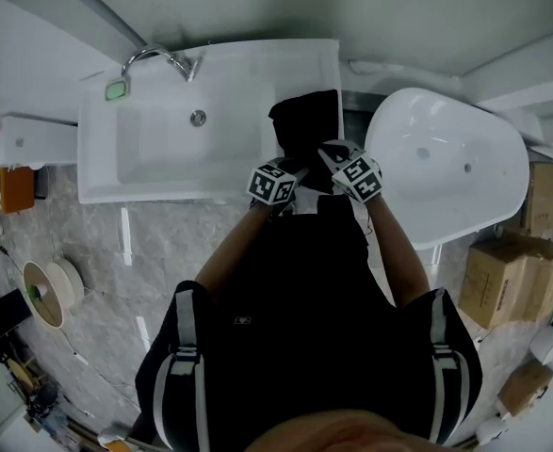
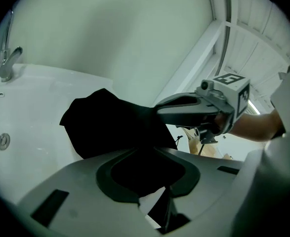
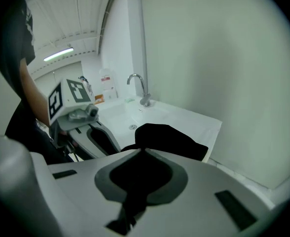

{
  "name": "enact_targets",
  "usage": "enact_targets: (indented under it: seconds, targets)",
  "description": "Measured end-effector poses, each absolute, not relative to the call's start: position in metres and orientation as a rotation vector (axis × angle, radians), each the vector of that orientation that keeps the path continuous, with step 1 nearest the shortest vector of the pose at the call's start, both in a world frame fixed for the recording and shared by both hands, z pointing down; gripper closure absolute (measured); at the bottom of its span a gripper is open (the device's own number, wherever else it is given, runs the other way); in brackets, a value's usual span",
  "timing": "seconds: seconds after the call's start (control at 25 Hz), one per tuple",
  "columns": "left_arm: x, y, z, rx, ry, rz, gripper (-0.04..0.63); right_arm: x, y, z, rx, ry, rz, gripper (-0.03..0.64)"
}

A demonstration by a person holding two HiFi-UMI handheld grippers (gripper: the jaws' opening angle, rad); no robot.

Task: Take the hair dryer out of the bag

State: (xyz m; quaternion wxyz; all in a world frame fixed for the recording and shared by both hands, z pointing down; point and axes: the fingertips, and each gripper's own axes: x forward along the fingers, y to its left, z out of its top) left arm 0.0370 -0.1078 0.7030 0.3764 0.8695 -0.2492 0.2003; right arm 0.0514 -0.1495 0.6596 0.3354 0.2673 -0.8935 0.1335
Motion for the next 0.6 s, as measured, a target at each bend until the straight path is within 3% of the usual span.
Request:
enact_targets:
  seconds: [0.12,0.6]
  targets:
    - [0.047,-0.117,0.711,2.164,-0.643,0.509,0.467,0.054,-0.145,0.645,0.710,-2.413,0.457,0.545]
    - [0.061,-0.158,0.744,2.042,-0.865,0.631,0.383,0.054,-0.111,0.636,0.642,-2.490,0.651,0.546]
